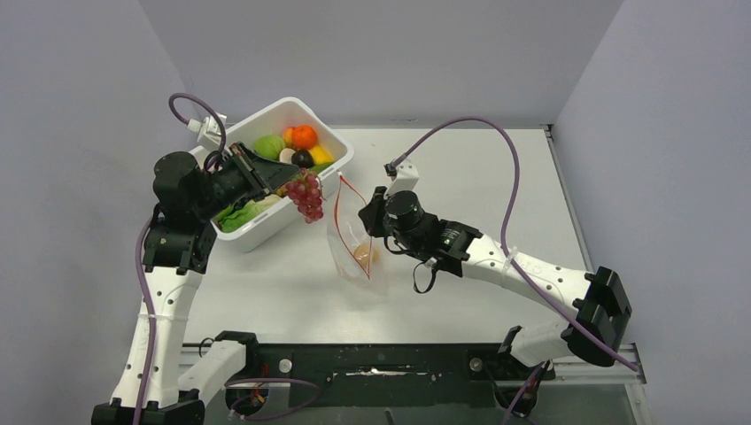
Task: Place the food in the zip-top bag and seal the zipper
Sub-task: Place the fake fruit in the zipper food storage bag.
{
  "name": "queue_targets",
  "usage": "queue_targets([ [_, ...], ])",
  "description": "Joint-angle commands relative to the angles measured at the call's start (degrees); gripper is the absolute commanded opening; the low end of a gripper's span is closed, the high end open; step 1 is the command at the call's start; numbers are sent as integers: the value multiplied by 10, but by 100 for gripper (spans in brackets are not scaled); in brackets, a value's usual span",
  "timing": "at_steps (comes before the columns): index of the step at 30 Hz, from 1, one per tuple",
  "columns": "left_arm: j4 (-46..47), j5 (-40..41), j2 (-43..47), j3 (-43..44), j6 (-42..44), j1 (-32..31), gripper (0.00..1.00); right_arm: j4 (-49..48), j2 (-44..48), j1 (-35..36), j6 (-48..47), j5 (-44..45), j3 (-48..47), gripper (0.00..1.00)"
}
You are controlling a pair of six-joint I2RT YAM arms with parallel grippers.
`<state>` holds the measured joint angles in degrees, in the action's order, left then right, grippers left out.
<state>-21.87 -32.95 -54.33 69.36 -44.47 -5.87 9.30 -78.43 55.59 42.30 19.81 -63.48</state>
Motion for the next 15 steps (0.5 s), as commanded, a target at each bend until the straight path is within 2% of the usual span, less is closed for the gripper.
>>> queue_targets([
  [1, 127, -69, 17, -17, -93, -3, 0, -49, -2, 2, 2, -3, -30, 0],
  [15, 248, -77, 24, -72, -202, -25, 0, -53, -10, 3, 3, -13, -32, 0],
])
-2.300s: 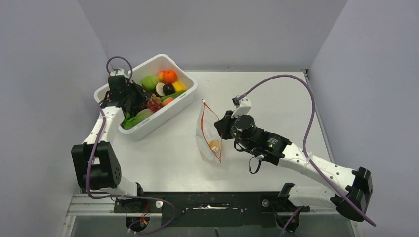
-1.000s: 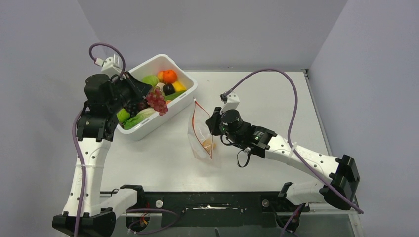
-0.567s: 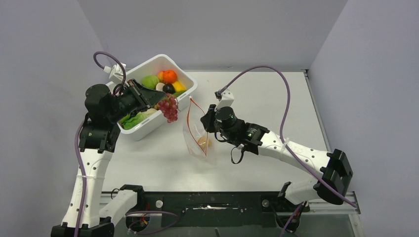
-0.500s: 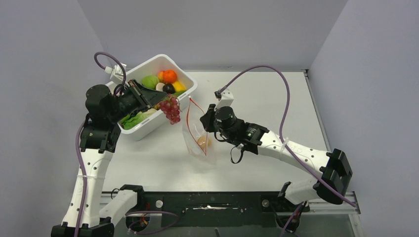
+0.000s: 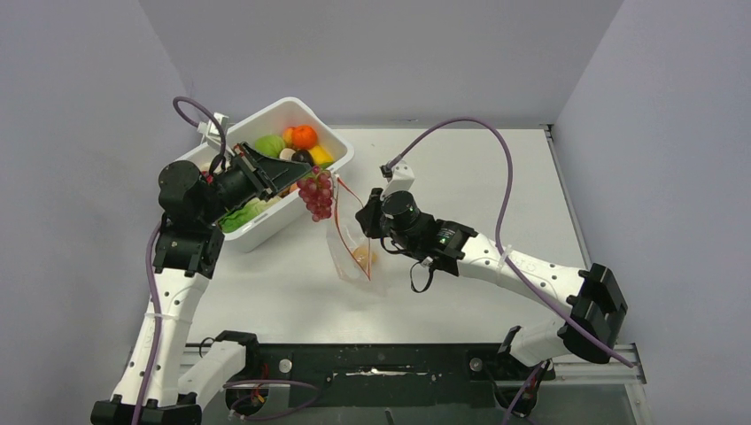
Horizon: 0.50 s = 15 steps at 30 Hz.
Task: Place the food in the zip-top bag and seal the zipper
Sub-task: Place the fake fruit in the zipper food storage bag.
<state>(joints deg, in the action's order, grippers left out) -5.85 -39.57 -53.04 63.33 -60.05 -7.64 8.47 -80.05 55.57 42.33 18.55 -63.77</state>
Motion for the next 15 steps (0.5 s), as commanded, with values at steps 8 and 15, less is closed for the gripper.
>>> queue_targets([
  [8, 151, 0, 7, -46, -89, -27, 0, -48, 2, 3, 2, 2, -34, 0],
  [15, 162, 24, 4, -67, -77, -50, 0, -56, -4, 2, 8, -8, -38, 0],
])
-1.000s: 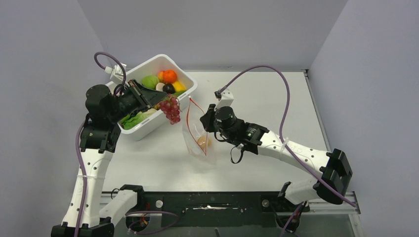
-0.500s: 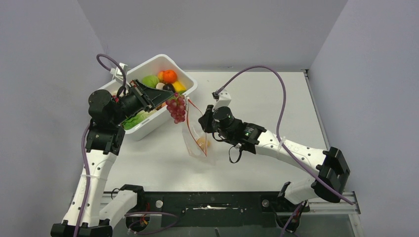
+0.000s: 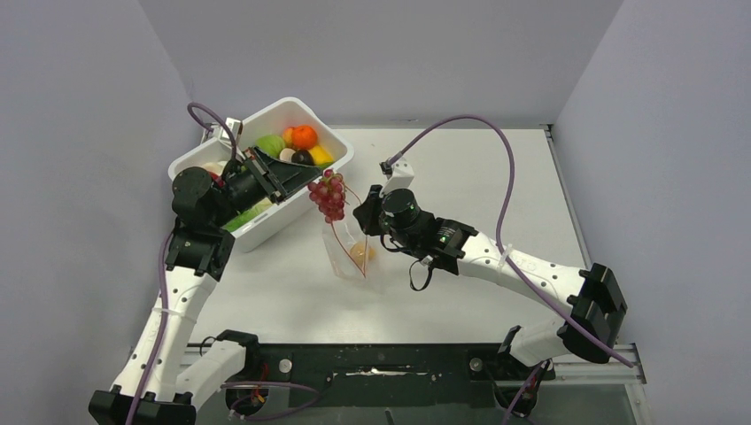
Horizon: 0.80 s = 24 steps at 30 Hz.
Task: Place the food in the zip-top bag and seal the zipper
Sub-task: Place the fake fruit in the zipper food storage bag.
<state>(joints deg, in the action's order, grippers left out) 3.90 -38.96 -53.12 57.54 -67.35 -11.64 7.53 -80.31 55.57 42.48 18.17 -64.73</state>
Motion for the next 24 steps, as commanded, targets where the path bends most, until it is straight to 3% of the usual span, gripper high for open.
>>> queue_targets([
  [1, 73, 22, 6, -17, -5, -12, 0, -48, -1, 2, 7, -5, -30, 0],
  [5, 73, 33, 3, -41, 6, -16, 0, -50, 3, 2, 7, -6, -31, 0],
  [12, -36, 97, 0, -51, 100, -16, 0, -54, 19, 2, 10, 4, -21, 0],
  [24, -105, 102, -23, -63, 151, -28, 0, -66, 24, 2, 2, -1, -21, 0],
])
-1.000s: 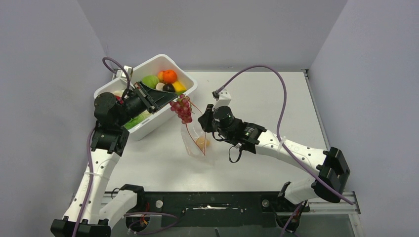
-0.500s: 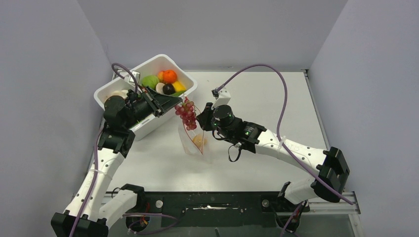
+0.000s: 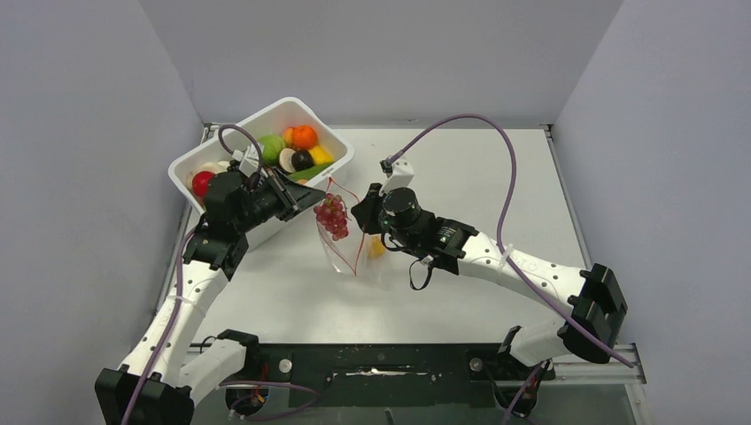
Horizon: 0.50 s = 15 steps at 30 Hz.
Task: Place the food in the zip-top bag and seal the zipper
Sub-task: Place the fake fruit in the zipper food storage bag.
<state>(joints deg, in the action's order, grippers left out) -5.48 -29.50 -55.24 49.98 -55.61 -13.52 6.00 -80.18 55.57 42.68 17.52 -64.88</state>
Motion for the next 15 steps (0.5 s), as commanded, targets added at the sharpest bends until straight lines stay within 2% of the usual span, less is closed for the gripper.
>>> queue_targets([
  [1, -16, 7, -3, 14, 35, -11, 0, -51, 22, 1, 1, 6, -19, 0],
  [7, 14, -16, 2, -13, 3, -23, 0, -54, 20, 1, 3, 5, -18, 0],
  [11, -23, 41, -1, -8, 37, -54, 0, -56, 22, 1, 2, 8, -18, 0],
  [13, -19, 35, -6, -10, 45, -59, 0, -56, 21, 1, 0, 8, -20, 0],
  [14, -14, 30, -8, -11, 45, -59, 4, -56, 22, 1, 0, 8, -20, 0],
  [15, -11, 29, -10, -9, 45, -59, 15, -55, 22, 1, -1, 7, -19, 0],
])
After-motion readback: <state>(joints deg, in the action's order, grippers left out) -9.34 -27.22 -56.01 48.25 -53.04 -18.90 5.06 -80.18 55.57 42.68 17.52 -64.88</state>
